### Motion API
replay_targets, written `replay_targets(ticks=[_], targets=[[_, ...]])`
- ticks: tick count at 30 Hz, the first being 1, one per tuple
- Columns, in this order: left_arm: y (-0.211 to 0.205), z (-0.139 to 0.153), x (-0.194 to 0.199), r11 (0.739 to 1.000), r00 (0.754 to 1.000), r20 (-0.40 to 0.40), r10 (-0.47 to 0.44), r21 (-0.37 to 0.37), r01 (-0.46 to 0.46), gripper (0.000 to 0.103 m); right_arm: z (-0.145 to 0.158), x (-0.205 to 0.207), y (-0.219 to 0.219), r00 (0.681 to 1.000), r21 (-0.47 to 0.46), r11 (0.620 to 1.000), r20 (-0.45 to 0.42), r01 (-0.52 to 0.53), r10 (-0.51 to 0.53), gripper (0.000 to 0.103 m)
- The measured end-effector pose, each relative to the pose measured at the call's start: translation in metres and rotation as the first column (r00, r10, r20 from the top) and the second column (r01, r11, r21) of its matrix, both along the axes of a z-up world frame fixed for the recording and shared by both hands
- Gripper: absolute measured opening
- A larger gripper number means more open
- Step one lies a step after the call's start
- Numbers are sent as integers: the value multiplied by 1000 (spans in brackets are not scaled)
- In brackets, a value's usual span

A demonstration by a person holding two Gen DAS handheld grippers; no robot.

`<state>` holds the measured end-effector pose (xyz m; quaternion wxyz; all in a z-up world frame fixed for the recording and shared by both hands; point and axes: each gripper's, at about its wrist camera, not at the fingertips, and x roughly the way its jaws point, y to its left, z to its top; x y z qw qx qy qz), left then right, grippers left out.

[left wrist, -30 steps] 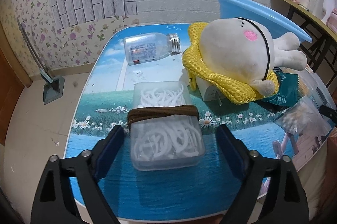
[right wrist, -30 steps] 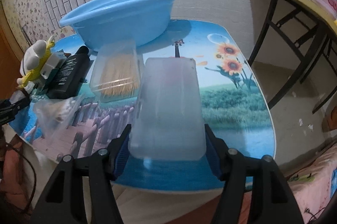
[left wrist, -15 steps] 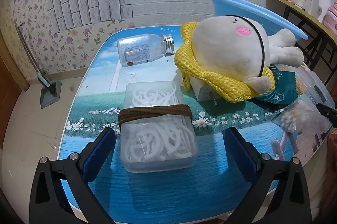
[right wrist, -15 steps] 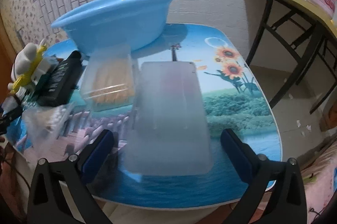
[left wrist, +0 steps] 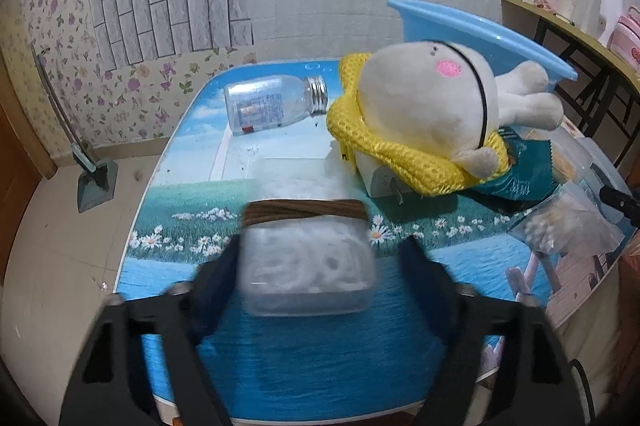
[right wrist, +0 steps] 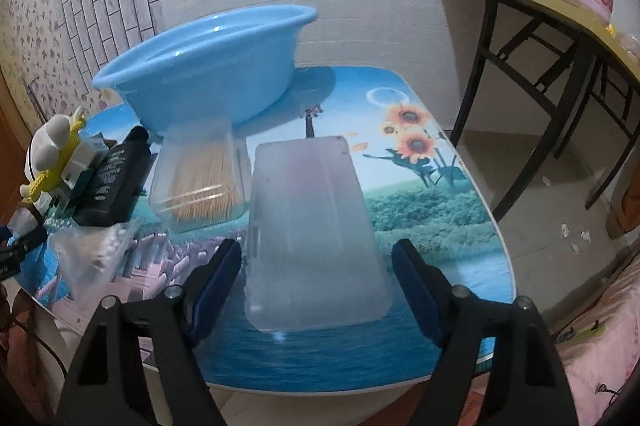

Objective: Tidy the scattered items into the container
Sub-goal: 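Lift the rubber-band box with the left tool while the right tool lifts the clear case, then lower both held boxes into the blue basin and open both tools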

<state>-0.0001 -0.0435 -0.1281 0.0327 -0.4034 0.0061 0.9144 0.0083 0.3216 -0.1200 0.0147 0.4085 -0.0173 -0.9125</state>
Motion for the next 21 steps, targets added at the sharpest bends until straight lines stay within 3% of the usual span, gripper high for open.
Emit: replay_targets(ticks=[1,6,13,21], targets=[[0,1,0,1000,1000,-2,2,1,-2,57,-1,-1,1,1000,-7,1000,6,-5,5,64],[-1,5,4,1000,1000,-8,14,-8,-14,57,6,6,0,999,-20,1000,-32,-12,11,61],[-9,52,20,997,987,-139,77,34,-73,57,33,19,-8,991,10,999,-124,-44,45,60],[0,106,35,998,963,-265,46,49,-34,57,72,27,-16,971,-17,997,-228,-72,66,60]])
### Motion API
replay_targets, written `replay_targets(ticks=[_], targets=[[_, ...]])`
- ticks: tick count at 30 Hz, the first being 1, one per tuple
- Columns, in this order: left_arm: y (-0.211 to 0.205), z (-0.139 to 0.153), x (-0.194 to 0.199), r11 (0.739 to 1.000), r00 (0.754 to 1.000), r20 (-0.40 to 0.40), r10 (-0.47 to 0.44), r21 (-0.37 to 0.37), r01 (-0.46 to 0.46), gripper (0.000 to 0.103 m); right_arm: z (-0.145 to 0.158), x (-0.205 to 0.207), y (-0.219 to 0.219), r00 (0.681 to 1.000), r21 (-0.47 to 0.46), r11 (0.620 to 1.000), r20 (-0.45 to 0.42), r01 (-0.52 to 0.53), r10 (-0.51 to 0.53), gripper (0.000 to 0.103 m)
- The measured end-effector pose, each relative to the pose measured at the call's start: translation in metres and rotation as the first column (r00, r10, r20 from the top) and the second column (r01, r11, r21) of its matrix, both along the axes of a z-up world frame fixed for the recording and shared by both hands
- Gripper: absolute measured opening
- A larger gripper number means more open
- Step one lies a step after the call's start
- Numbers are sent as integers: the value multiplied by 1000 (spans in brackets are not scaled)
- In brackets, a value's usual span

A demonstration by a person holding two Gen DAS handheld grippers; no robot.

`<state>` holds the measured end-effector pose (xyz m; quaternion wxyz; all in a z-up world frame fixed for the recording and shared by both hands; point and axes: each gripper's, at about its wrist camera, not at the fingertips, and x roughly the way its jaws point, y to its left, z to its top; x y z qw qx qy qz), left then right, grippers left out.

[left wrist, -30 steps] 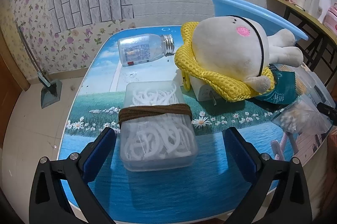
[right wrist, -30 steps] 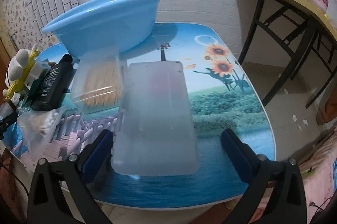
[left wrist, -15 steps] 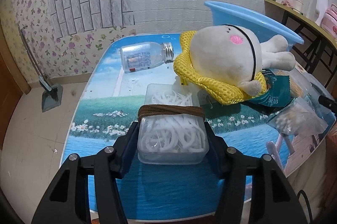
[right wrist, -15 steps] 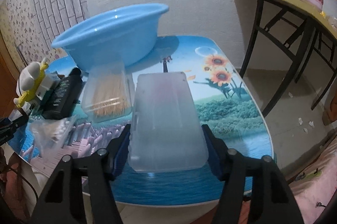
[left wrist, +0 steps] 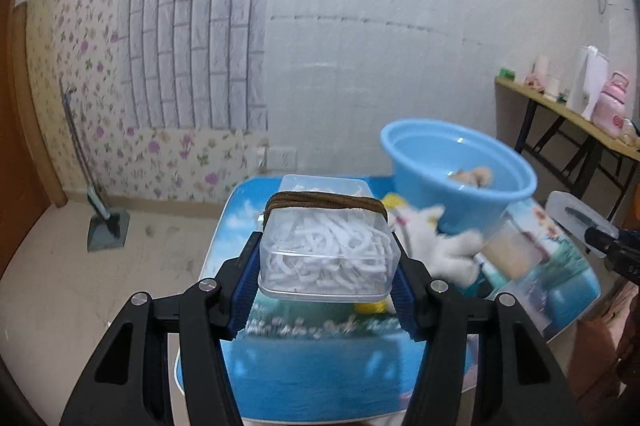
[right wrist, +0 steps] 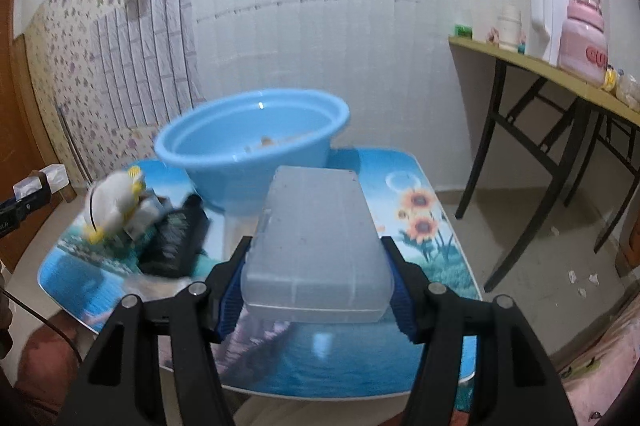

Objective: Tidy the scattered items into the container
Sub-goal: 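Lower both held boxes into the blue basin and open both tools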

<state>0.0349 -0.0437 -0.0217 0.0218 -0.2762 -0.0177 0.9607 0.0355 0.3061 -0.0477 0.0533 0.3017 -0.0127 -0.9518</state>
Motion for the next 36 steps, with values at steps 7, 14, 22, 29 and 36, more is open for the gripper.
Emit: replay_targets(ticks=[7,14,22,29,36], targets=[[26,23,-21,998,998,-25,-59,7,59,57,23,-6,-11,998,-13,999,-46,-40,39,60],[65,30,-55,987,988,7,-154,38,154,57,32,-30,-17,995,-47,994,-15,-98,97,60],[108,24,-114,957,951,133,-278,118,263,57,41,-64,-17,993,-66,991,28,-113,115,60],[134,7,-143,934,904,235,-356,107,340,57,32,-102,-25,983,-89,989,126,-121,132,60],[134,-4,-155,935,904,240,-354,99,340,59,22,-126,-42,969,-42,984,176,-170,175,60]])
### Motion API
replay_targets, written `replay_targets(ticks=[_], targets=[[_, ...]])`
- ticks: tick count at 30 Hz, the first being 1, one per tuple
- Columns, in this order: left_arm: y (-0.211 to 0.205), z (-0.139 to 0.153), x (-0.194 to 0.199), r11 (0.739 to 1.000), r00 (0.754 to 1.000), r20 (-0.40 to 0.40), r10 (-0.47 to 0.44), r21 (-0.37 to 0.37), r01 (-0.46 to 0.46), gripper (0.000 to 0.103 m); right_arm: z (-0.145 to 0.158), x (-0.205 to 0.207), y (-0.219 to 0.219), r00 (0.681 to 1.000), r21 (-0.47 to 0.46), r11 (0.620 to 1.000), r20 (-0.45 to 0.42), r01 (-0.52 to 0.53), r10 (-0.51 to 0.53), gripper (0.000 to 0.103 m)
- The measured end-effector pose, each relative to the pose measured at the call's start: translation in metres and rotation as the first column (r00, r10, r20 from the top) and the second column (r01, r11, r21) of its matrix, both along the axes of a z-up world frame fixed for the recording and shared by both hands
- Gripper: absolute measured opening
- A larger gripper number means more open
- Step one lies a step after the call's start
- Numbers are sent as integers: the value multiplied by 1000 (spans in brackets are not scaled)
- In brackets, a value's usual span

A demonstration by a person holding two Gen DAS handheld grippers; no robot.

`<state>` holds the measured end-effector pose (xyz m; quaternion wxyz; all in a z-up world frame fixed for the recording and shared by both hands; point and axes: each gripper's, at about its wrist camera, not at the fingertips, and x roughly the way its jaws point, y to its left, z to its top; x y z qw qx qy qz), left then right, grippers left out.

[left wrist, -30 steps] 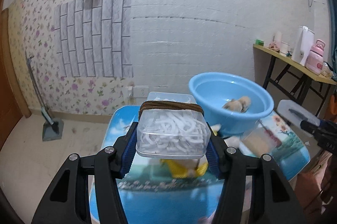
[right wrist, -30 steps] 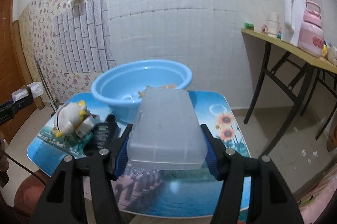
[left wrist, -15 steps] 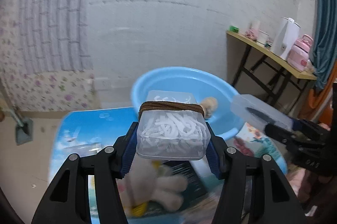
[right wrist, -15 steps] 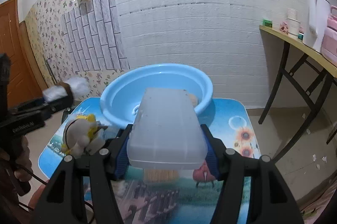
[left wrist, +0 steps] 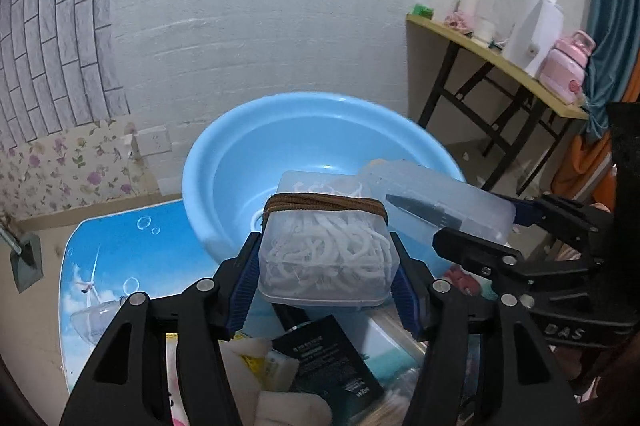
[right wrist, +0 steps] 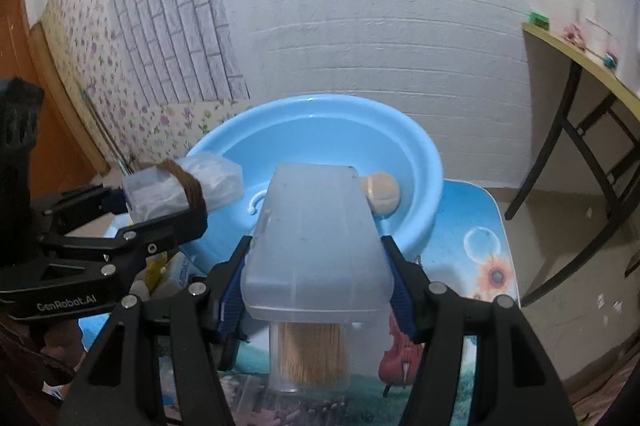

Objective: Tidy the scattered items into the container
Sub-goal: 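Lower both held boxes into the blue basin and open both tools, then withdraw both tools and move the left tool to the white plush bunny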

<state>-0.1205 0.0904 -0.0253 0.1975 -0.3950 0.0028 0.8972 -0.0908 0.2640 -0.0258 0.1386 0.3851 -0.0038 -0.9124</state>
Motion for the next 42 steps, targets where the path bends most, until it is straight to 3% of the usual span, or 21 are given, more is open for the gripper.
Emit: replay_targets(ticks=[4,6,7,12,18,30,36,42], targets=[[-3,-4,-1,1000,1000,22,5,-7,-5,61,-1,-3,-1,1000,-9,1000,-1,-8,8,61],[-4,-5,3,999,1000,15,18,-29,-17,79,-2,-2,1,1000,-28,1000,8,4,-3,62],[-5,-6,4,999,1000,15,24,-30,-24,80,-2,-2,2,1000,-28,1000,22,-2,3,62],[-10,-12,6,999,998,52,34,-14,-34,80,-4,5,-2,999,-13,1000,34,13,-12,62],[-11,-4,19,999,999,21,44,-32,-43,80,-4,11,-2,999,-23,1000,42,20,-19,62],[-28,-12,59,996,996,37,82,-35,-81,80,-11,33,1,997,-33,998,59,46,-44,62],[-38,-12,80,994,996,-5,93,-65,-93,80,-24,43,1,994,-28,999,100,45,-42,62],[-54,-3,90,990,990,-19,137,-43,-138,80,-35,51,3,991,-13,999,126,46,-44,62]])
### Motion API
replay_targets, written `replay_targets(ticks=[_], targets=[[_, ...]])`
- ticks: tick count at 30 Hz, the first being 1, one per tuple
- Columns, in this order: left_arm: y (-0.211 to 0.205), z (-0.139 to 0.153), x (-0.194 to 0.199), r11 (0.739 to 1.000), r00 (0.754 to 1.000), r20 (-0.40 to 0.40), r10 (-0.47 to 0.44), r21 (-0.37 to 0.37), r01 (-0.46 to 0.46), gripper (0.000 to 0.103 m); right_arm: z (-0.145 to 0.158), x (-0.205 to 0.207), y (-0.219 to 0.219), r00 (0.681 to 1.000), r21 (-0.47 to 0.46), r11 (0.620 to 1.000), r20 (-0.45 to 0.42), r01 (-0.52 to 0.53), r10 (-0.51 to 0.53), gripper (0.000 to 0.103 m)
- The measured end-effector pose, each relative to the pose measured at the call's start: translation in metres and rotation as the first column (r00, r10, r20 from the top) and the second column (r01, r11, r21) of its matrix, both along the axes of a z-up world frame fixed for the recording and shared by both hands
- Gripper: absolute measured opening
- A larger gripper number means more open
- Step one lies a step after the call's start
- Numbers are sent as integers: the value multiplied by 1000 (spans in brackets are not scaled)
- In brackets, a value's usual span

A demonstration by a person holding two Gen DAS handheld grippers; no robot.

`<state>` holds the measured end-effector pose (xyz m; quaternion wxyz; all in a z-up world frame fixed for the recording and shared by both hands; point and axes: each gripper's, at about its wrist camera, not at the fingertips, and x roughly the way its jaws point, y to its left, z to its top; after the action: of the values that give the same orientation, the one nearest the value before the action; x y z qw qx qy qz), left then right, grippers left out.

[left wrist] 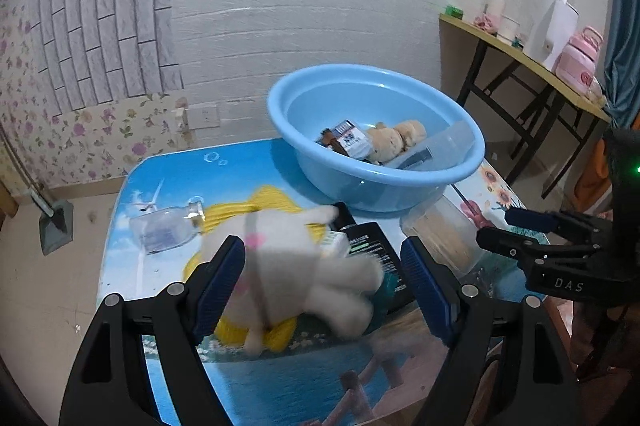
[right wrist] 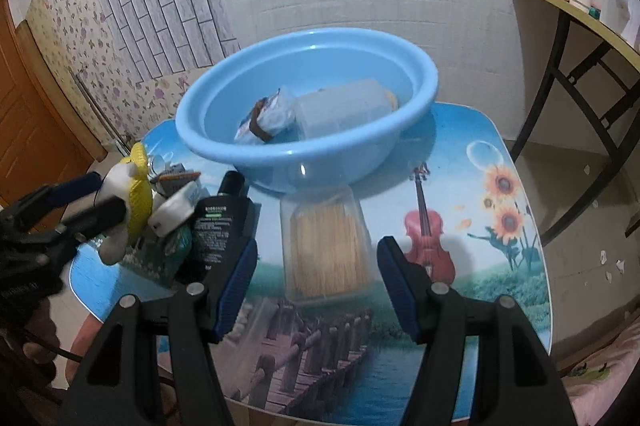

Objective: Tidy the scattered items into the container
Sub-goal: 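Withdraw both tools and move the left tool to the white plush bunny, then grasp the white plush bunny with the left tool while the right tool grasps the toothpick box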

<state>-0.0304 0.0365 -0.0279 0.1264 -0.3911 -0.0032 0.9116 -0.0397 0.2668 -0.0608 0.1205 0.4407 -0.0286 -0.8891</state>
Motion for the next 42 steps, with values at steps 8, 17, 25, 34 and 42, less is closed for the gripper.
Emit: replay_targets(ticks=[8,17,25,34,42], targets=[[-20,-12,-5,997,996,58,70,20,-71,80,-5,1,3,1000,-11,1000,19,10,-10,62],[-40,-40,-14,991,983,148,111,61,-121,80,-7,3,2,1000,-6,1000,25,12,-12,62],[-40,-49,-22,991,983,160,94,74,-107,83,-14,-2,2,998,14,999,51,34,-35,62],[-40,-62,-31,989,977,194,89,99,-110,96,-28,-14,1,995,30,999,94,39,-41,62],[-41,-74,-39,985,969,232,80,132,-113,97,-37,-25,1,992,-11,999,123,41,-39,62]])
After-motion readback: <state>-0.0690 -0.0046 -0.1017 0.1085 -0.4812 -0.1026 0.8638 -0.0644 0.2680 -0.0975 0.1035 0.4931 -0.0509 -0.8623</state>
